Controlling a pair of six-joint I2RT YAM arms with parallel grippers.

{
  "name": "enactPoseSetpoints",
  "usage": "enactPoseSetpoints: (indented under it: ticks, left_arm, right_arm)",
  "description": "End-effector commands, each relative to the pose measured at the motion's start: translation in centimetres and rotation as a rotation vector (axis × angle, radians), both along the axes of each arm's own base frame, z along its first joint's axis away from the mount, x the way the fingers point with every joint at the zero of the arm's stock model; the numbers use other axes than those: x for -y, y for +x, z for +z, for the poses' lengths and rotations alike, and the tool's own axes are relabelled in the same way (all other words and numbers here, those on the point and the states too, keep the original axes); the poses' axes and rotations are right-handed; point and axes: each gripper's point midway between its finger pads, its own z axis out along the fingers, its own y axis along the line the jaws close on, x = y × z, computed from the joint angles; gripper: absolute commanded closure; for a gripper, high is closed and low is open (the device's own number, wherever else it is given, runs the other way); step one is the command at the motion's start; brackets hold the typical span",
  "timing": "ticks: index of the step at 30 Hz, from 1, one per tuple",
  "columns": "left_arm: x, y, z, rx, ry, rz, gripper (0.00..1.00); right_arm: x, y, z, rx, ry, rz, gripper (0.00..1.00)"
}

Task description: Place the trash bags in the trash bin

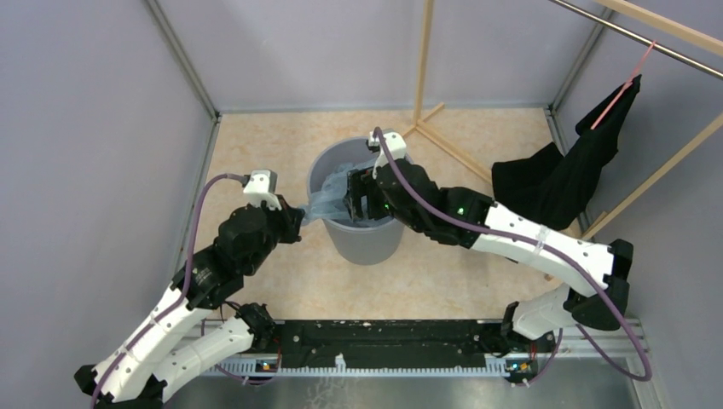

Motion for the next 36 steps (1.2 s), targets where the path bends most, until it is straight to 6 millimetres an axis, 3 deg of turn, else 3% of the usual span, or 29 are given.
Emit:
enactPoseSetpoints:
  ticks: [1, 4, 8, 11, 13, 20, 24, 28, 31, 34, 36]
  left_arm:
    - [0.5, 0.2, 1.1, 0.038, -0.046, -0.009, 1.0]
    - [0.4, 0.2, 1.5, 0.049, -0.051, -0.007, 1.0]
    - [0.2, 0.2, 2.0, 0.061, -0.054, -0.002, 1.0]
    - [-0.2, 0.2, 2.3, 0.071, -0.053, 0.009, 1.0]
    - [-0.5, 0.2, 2.5, 0.079, -0.048, 0.024, 1.0]
    - [-1.9, 0.3, 2.8, 0.103, -0.01, 0.073, 1.0]
    - [-2.8, 0.4, 3.1, 0.119, 0.022, 0.103, 1.0]
    - [-4.2, 0.2, 4.1, 0.142, 0.054, 0.143, 1.0]
    - [-5.2, -0.1, 4.8, 0.158, 0.066, 0.17, 1.0]
    - [-5.7, -0.6, 5.0, 0.16, 0.058, 0.173, 1.0]
    - [-5.5, -0.8, 4.7, 0.147, 0.049, 0.162, 1.0]
  right_arm:
    - [-2.0, 0.0, 0.7, 0.0, 0.117, -0.036, 0.31]
    - [-2.9, 0.0, -0.3, -0.02, 0.138, -0.033, 0.33]
    - [-2.5, 1.1, -1.6, 0.002, 0.107, -0.092, 0.34]
    - [-2.0, 1.6, -0.9, 0.055, 0.081, -0.097, 0.56]
    - [-0.7, 1.6, 1.0, 0.094, 0.088, -0.109, 0.74]
    - [7.1, -0.2, 7.6, 0.242, 0.195, -0.151, 1.0]
    - [12.8, -1.5, 9.4, 0.296, 0.271, -0.22, 1.0]
    - [18.5, -2.4, 9.0, 0.329, 0.282, -0.326, 1.0]
    - [22.0, -2.6, 7.4, 0.324, 0.247, -0.418, 1.0]
    - [23.8, -3.0, 6.3, 0.317, 0.244, -0.459, 1.0]
    - [23.6, -3.1, 5.6, 0.314, 0.246, -0.445, 1.0]
